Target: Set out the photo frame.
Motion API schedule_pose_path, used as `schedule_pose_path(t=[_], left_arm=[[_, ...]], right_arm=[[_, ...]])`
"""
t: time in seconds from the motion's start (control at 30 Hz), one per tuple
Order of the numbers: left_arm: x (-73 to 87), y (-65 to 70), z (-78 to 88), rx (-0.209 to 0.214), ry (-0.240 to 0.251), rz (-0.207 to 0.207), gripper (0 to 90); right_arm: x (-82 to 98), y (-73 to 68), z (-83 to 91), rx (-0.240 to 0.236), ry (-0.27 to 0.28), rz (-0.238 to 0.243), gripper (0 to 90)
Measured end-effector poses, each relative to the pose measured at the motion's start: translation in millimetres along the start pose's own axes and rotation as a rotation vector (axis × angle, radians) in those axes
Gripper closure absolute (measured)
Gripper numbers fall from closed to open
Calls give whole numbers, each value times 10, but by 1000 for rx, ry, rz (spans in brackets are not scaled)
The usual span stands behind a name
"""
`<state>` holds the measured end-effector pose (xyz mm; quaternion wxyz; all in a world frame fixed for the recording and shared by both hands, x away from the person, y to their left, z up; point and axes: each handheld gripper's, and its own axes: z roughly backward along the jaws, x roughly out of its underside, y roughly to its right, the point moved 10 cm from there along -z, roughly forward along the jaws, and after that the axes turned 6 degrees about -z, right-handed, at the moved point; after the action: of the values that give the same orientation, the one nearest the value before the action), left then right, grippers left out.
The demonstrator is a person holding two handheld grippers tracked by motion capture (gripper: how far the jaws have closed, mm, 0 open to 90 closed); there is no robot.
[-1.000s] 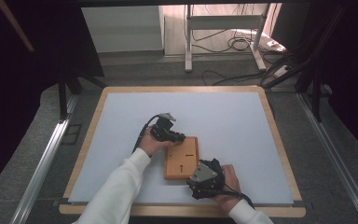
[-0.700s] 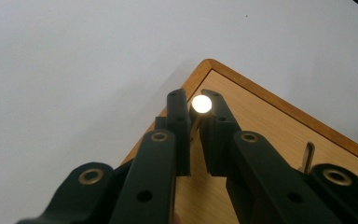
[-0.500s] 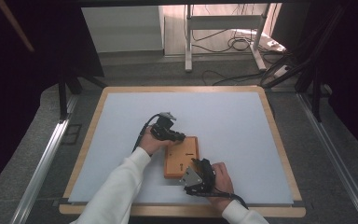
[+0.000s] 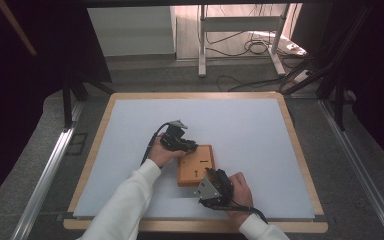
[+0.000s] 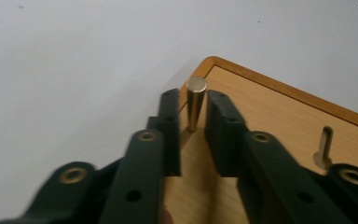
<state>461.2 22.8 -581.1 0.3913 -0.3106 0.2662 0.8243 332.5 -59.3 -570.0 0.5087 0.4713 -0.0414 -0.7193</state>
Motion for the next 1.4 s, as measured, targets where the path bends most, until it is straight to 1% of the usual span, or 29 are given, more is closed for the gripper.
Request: schedule_pose_path(t=[0.07, 0.17, 0.2, 0.27, 0.33, 0.4, 0.47, 0.57, 0.7, 0.77, 0.9, 1.03, 1.1, 1.17, 1.27, 1.4], left_arm=[[7, -25, 67, -31, 21, -1, 644], [39, -37, 224, -72, 51, -4, 531], [63, -42, 289, -91, 57, -16, 502], [114, -40, 411, -117, 79, -22, 441], [187, -56, 528, -143, 95, -15, 382], [278, -71, 629, -153, 102, -6, 350], [367, -77, 730, -162, 115, 7, 340], [491, -66, 848, -151, 145, 30, 331], [654, -49, 921, -139, 142, 48, 323], [726, -41, 937, -144, 134, 50, 321], [830, 8, 962, -144, 118, 35, 317], [904, 54, 1005, -160, 106, 6, 315], [941, 77, 1017, -168, 99, 0, 315], [974, 94, 1023, -174, 93, -18, 313], [1025, 106, 1021, -181, 79, -27, 312], [1048, 102, 1019, -182, 78, -22, 312]], right_arm=[[0, 2, -1, 0, 0, 1, 400], [4, 3, -2, 1, -1, 2, 400], [4, 4, -1, 2, -1, 2, 401], [1, 13, 8, 2, -1, 3, 406], [-3, 26, 13, 5, 1, -1, 408], [-9, 38, 17, 8, 4, -4, 410], [-10, 44, 18, 10, 5, -4, 413], [-9, 48, 20, 10, 4, -7, 414], [-20, 63, 19, 11, 7, -9, 418], [-26, 73, 23, 13, 7, -13, 420], [-41, 97, 29, 12, 10, -17, 425], [-58, 133, 38, 16, 18, -24, 433], [-65, 153, 46, 19, 19, -30, 437], [-77, 167, 47, 16, 23, -34, 440], [-99, 183, 44, 15, 26, -35, 449], [-134, 201, 40, 10, 25, -32, 460]])
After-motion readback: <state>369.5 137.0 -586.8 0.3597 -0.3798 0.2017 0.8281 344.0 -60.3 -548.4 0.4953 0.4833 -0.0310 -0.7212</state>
